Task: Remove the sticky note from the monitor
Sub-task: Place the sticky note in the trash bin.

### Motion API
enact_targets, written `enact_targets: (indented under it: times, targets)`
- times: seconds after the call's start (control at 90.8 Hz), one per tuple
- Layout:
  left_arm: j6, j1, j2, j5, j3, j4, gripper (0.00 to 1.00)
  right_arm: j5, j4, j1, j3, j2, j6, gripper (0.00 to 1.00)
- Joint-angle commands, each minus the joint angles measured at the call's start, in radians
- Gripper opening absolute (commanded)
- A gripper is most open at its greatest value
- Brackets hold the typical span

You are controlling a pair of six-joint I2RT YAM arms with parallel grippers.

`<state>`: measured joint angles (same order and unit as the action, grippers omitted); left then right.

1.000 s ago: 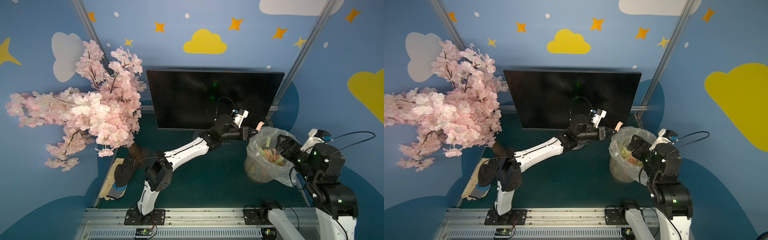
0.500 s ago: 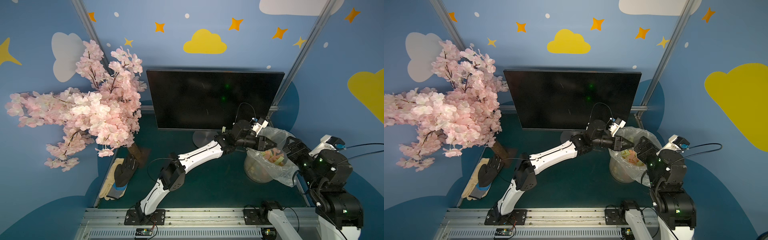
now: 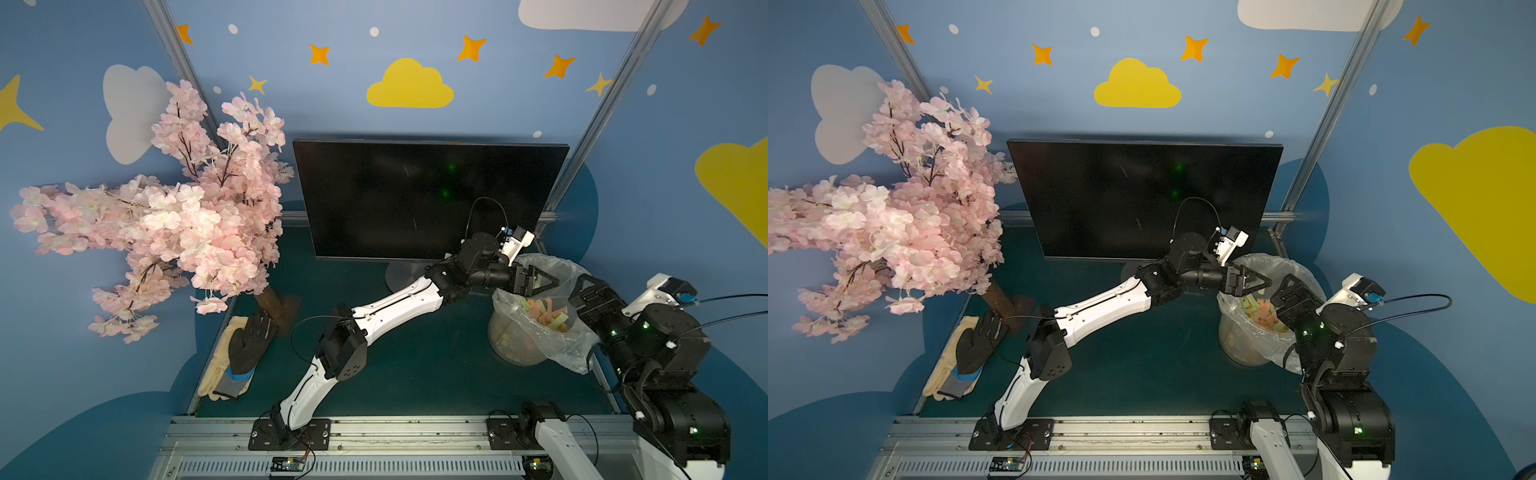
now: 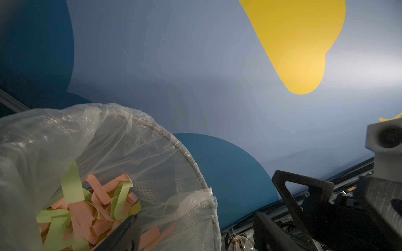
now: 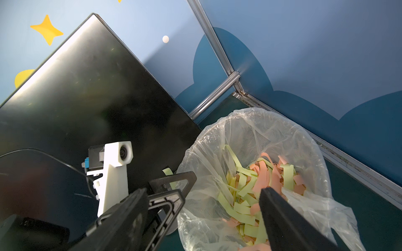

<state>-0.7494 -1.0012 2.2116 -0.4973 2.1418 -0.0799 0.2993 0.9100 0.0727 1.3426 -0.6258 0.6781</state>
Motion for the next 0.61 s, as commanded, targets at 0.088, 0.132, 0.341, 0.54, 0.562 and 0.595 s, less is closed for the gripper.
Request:
enact_targets:
  times: [0.088, 0.132, 0.341, 0.54, 0.562, 0.595]
  targets:
    - [0.018, 0.051, -0.186, 0.056, -0.157, -0.147, 0.89, 0.012, -0.009, -0.003, 0.031, 0.019, 0.010, 0.85]
    - [0.024, 0.060, -0.220, 0.069, -0.196, -0.168, 0.90, 0.003, -0.010, -0.003, 0.034, 0.016, 0.009, 0.86]
    - [0.045, 0.115, -0.357, 0.086, -0.359, -0.201, 0.98, -0.071, -0.037, -0.003, 0.018, -0.010, 0.009, 0.86]
    - [0.047, 0.180, -0.485, 0.115, -0.569, -0.242, 1.00, -0.236, -0.119, -0.004, -0.003, -0.075, 0.033, 0.85]
    - [0.047, 0.186, -0.500, 0.121, -0.592, -0.244, 1.00, -0.258, -0.127, -0.002, -0.002, -0.084, 0.035, 0.85]
    - [0.047, 0.196, -0.519, 0.128, -0.627, -0.246, 1.00, -0.290, -0.139, -0.001, -0.005, -0.103, 0.039, 0.84]
